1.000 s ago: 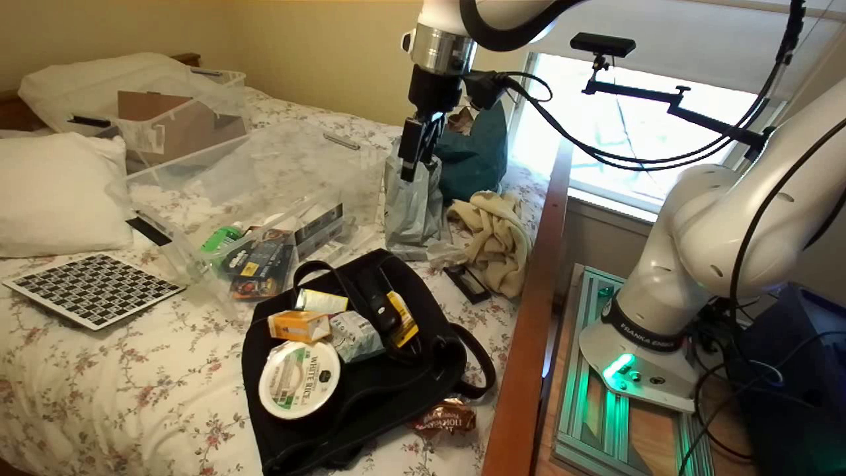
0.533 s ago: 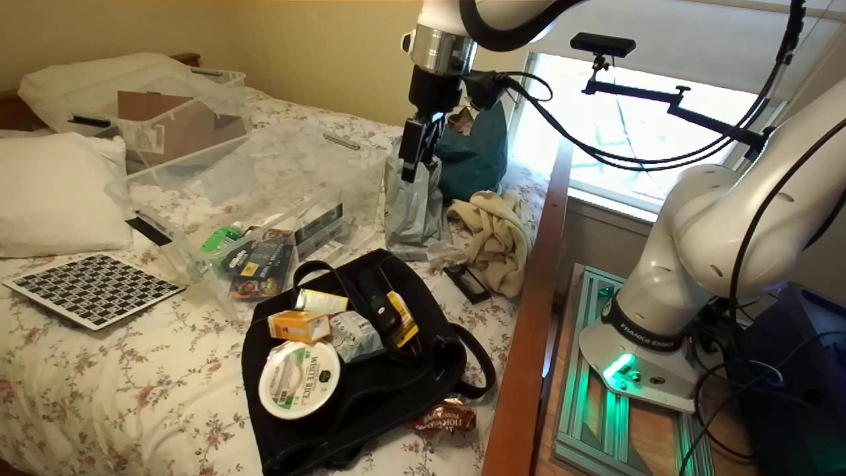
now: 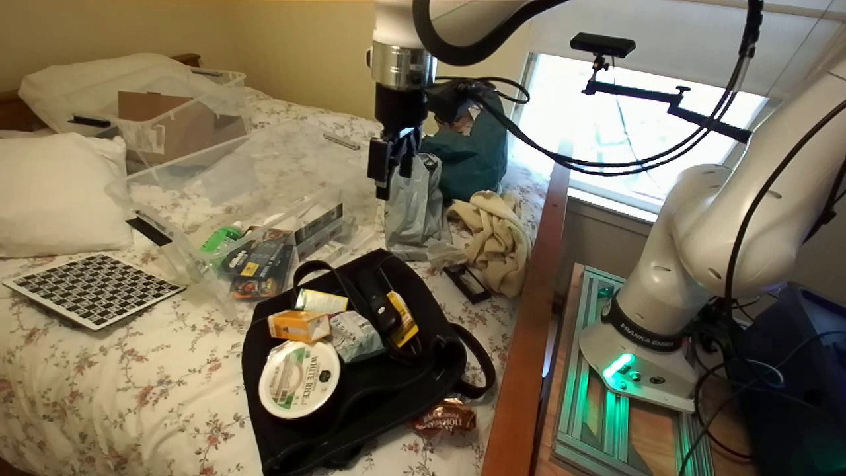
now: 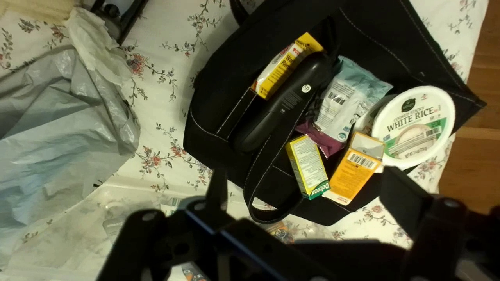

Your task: Put the remote in the storage box

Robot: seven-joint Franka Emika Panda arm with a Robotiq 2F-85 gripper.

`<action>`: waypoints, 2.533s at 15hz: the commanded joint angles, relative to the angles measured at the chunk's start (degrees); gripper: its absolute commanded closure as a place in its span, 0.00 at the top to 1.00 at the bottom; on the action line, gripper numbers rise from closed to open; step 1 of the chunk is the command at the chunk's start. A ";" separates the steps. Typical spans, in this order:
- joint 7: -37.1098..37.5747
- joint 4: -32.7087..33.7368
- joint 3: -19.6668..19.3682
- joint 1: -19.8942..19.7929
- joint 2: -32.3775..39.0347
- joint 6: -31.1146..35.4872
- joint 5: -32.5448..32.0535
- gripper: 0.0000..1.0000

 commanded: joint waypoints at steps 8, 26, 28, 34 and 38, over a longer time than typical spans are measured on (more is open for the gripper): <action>15.76 5.41 0.71 0.33 10.77 0.15 -5.29 1.00; 15.73 10.50 1.49 2.11 17.14 -1.97 -3.00 1.00; 15.42 11.15 1.54 2.66 18.60 -1.38 -1.75 1.00; 18.20 13.12 0.85 3.71 23.57 -1.02 -1.85 1.00; 19.72 14.97 0.09 3.65 27.40 -1.68 -0.56 1.00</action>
